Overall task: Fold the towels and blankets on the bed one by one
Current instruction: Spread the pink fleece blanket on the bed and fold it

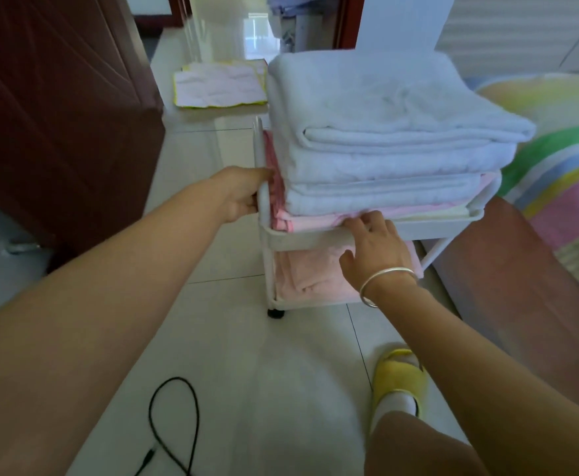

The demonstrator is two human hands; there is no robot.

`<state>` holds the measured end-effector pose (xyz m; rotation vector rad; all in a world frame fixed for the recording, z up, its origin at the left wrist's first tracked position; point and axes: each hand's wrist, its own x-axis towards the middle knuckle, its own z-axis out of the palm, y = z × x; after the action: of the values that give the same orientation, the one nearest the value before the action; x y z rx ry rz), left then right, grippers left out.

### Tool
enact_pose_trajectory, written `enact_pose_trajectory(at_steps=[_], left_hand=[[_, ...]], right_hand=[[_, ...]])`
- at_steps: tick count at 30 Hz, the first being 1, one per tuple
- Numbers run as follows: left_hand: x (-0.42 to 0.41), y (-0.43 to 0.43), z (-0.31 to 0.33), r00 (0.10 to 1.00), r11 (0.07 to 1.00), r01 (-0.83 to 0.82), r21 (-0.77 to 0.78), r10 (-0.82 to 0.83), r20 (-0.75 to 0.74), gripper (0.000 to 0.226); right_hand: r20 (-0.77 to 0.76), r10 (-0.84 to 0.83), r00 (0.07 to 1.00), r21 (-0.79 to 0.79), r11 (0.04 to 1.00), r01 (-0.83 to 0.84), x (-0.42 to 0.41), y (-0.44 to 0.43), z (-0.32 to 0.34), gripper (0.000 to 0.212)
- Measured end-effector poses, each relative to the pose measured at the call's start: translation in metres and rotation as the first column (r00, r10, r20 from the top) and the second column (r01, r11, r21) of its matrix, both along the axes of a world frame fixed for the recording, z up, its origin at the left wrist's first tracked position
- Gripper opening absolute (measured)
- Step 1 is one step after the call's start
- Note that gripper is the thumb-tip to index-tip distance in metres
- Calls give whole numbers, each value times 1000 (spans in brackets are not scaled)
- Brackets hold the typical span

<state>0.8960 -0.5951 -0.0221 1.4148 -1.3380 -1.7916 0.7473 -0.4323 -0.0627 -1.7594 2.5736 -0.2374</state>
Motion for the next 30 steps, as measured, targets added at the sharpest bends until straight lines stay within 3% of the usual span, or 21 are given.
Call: enact_pose_trajectory(at_steps=[7,16,21,25,30], left_hand=[[53,12,-3,985,985,-162,-58,165,56,38],[183,47,-9,931,936,-338,-95,347,112,25],[236,68,-4,921,922,-386,-9,386,47,17],[263,93,7,909,904,-413,106,417,-18,20],[292,130,9,875,868,-481,122,484,2,22]], right_hand=[[67,90,994,18,996,-92,50,-3,1,53],[120,278,953,73,955,-287,149,6,7,53],[169,357,919,119,918,-379,188,23,12,63],[231,369,900,250,872,-421,211,33,14,80],[265,379,887,297,843,-449,242,42,16,87]])
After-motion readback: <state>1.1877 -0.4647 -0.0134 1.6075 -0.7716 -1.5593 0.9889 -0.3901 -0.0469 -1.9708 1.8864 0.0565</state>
